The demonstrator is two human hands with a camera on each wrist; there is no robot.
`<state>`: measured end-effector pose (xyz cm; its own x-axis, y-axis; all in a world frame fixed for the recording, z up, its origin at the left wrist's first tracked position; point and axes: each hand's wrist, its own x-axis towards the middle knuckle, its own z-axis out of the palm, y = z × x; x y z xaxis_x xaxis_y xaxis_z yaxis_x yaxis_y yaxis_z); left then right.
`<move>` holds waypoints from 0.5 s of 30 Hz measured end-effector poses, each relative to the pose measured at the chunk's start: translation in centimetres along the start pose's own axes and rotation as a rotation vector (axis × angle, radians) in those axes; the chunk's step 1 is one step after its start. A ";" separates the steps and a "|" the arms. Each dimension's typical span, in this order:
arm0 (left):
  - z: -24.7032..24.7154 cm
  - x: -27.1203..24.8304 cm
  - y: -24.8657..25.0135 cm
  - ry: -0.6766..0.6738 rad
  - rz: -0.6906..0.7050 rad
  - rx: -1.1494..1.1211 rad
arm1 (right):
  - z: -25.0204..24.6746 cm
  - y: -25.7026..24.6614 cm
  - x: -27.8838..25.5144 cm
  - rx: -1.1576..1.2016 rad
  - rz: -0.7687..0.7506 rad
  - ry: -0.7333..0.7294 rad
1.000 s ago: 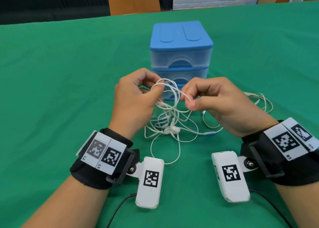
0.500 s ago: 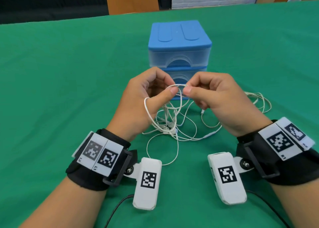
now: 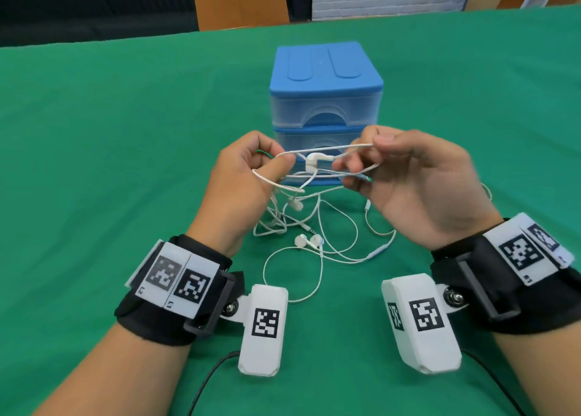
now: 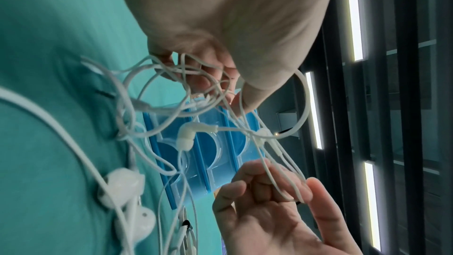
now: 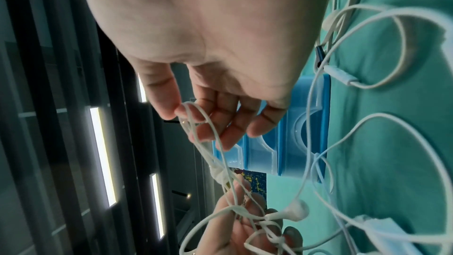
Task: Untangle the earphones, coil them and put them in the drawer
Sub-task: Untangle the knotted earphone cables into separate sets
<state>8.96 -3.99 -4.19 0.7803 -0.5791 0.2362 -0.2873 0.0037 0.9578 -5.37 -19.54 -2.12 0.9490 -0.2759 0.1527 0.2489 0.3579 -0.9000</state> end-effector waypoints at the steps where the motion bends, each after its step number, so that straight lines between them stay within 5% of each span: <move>1: 0.0 0.0 0.0 0.015 -0.009 0.009 | 0.1 -0.1 -0.1 0.019 0.002 -0.017; 4: 0.0 -0.1 0.2 0.050 -0.035 0.000 | 0.6 -0.2 -0.3 -0.027 0.023 -0.058; 9: -0.2 -0.3 0.6 0.032 -0.023 0.010 | 1.6 0.5 -0.3 -0.439 0.063 -0.114; 15: -0.4 -0.2 0.7 0.023 0.013 -0.012 | 0.9 0.3 0.0 -0.386 0.026 -0.001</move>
<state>8.79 -3.57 -3.49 0.7888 -0.5603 0.2526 -0.2912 0.0214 0.9564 -5.12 -18.61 -2.03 0.9541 -0.2706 0.1283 0.1340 0.0025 -0.9910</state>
